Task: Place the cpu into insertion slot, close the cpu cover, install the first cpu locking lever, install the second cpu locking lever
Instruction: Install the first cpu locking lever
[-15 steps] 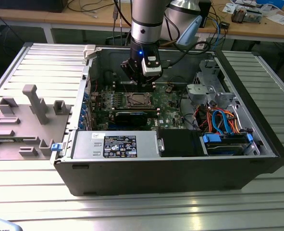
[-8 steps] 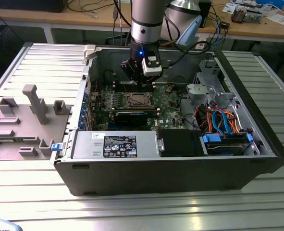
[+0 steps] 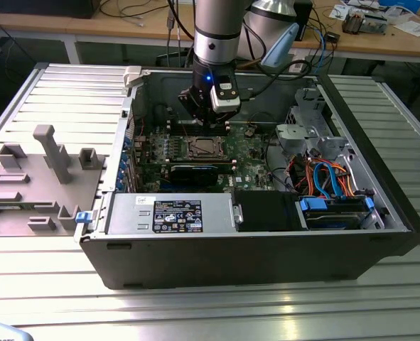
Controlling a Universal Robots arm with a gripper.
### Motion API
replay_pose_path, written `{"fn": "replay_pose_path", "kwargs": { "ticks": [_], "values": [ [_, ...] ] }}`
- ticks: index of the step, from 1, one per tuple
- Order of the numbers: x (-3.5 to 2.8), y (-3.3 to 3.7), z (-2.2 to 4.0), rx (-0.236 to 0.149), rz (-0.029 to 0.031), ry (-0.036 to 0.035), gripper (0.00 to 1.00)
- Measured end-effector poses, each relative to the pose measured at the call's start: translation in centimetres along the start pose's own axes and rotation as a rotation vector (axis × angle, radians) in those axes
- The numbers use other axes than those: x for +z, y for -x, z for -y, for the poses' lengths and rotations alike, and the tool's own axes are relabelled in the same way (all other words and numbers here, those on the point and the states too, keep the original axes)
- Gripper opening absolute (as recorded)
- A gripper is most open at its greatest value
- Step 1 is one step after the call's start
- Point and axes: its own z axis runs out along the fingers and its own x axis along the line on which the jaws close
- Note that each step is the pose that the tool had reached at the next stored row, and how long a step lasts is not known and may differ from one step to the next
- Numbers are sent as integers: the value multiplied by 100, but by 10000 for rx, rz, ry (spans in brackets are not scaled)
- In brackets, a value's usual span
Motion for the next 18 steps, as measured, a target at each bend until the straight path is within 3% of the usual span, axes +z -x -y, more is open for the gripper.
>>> {"fn": "replay_pose_path", "kwargs": {
  "ticks": [18],
  "values": [
    [0,0,0,-295,6,-5,11]
  ]
}}
